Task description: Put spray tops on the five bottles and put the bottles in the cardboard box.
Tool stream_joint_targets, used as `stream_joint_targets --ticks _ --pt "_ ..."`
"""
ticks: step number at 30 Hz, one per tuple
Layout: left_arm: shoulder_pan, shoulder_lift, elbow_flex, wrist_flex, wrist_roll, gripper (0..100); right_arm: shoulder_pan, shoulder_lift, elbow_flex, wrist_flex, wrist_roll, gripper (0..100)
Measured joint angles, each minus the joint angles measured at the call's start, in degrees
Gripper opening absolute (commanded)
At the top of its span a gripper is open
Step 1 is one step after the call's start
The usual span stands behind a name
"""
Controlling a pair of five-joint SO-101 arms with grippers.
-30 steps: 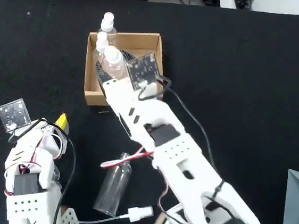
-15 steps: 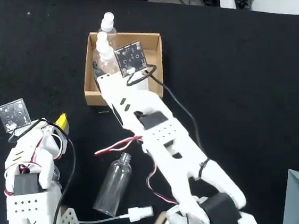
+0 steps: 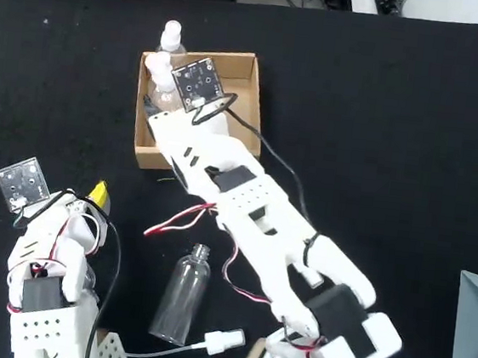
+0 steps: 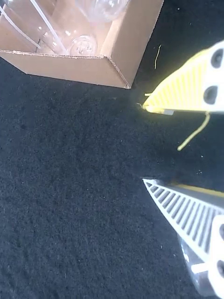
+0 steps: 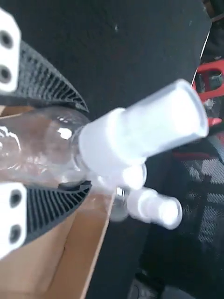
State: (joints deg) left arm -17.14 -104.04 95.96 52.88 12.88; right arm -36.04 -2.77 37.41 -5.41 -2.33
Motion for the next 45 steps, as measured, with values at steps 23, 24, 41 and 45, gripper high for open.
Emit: stream_joint_targets --ticks 23,24,41,45 --pt "0.0 0.0 0.0 0.0 0.0 21 -0.44 5.54 0.0 -15.56 0.09 11.3" --pt "0.0 0.0 0.0 0.0 0.0 21 -0.35 5.54 0.0 -16.18 0.09 11.3" --pt "0.0 0.0 0.0 0.0 0.0 21 -0.35 14.68 3.52 -27.69 0.09 11.3" --pt "0.0 0.0 0.0 0.0 0.0 21 -0.35 14.68 6.07 -27.96 0.18 11.3"
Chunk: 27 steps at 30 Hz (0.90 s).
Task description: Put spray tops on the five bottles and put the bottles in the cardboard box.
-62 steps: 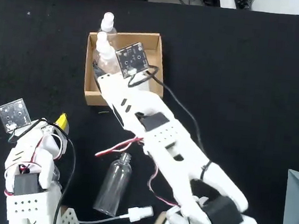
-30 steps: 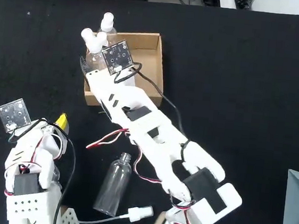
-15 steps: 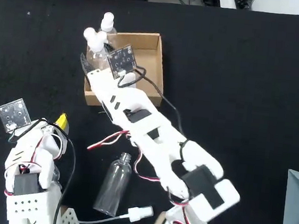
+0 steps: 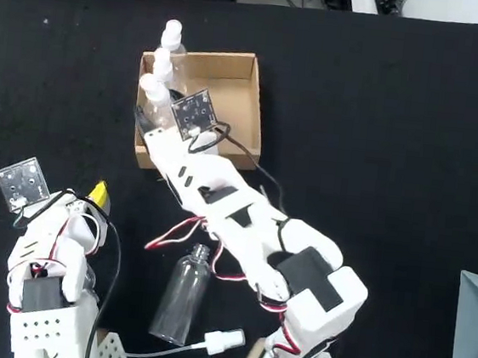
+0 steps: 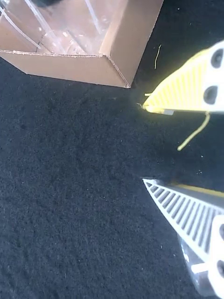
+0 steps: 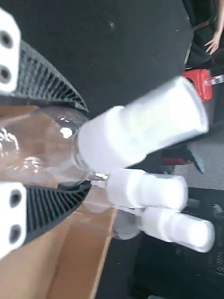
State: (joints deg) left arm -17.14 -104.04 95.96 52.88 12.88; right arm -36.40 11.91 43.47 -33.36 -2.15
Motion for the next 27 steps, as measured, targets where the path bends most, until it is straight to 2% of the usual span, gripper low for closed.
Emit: stream_joint_targets --ticks 27 --pt "0.0 0.0 0.0 0.0 0.0 21 0.26 0.18 2.81 0.26 0.0 11.7"
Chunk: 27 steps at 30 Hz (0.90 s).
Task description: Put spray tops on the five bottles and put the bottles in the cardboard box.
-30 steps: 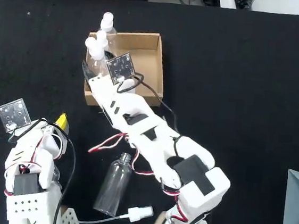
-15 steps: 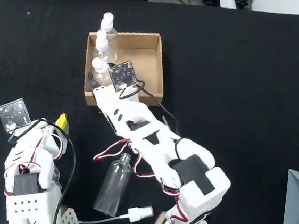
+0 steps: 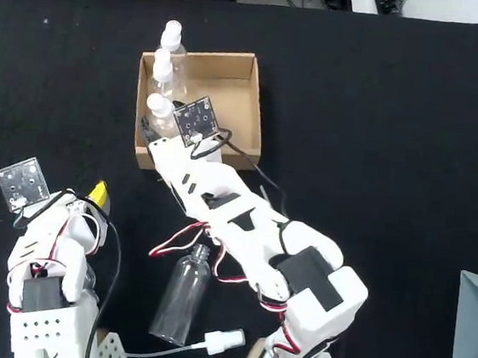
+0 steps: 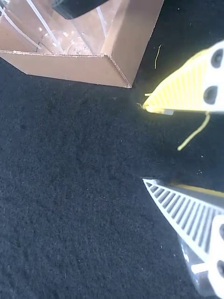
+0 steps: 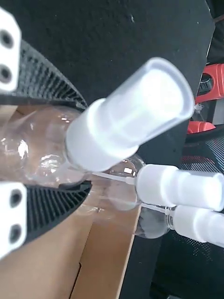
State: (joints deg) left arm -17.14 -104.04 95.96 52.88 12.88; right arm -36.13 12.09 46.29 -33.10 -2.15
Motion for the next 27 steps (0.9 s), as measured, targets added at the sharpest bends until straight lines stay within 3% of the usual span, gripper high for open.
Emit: stream_joint_targets --ticks 6,19,27 --pt "0.0 0.0 0.0 0.0 0.0 21 -0.26 -0.09 -2.55 6.95 0.0 11.7" --pt "0.0 0.0 0.0 0.0 0.0 21 -0.26 -0.09 -2.9 7.74 0.0 12.0" --pt "0.0 0.0 0.0 0.0 0.0 21 -0.62 0.0 -2.81 8.26 -0.09 30.8"
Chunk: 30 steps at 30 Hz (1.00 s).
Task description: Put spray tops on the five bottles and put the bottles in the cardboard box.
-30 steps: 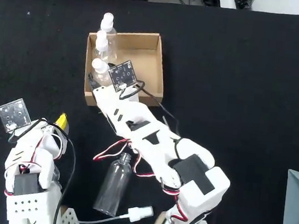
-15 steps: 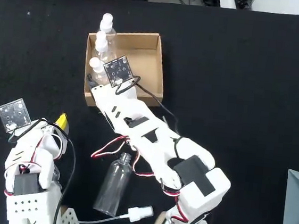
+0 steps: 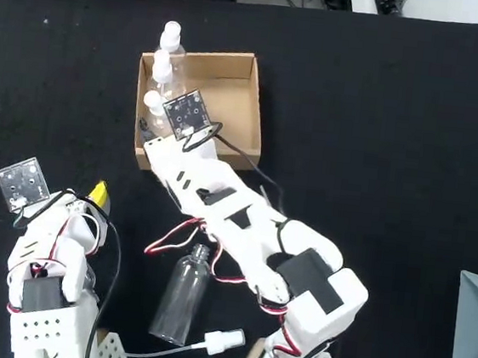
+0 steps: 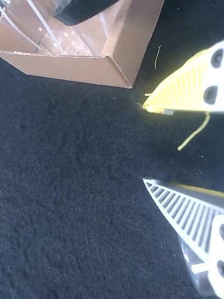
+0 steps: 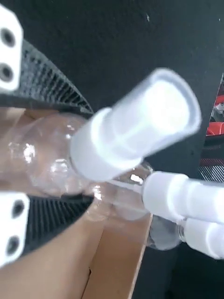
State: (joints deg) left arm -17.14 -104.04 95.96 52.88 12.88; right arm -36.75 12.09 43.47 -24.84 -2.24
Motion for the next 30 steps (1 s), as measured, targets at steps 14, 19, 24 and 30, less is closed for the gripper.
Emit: stream_joint_targets --ticks 14,19,24,30 --pt "0.0 0.0 0.0 0.0 0.0 21 -0.18 0.18 0.09 0.53 0.0 30.8" --pt "0.0 0.0 0.0 0.0 0.0 21 -0.18 0.18 0.09 0.53 1.58 30.8" --pt "0.0 0.0 0.0 0.0 0.0 21 -0.18 0.18 0.09 3.08 3.25 30.8" --pt "0.0 0.0 0.0 0.0 0.0 21 -0.26 0.09 0.09 6.07 3.25 30.8"
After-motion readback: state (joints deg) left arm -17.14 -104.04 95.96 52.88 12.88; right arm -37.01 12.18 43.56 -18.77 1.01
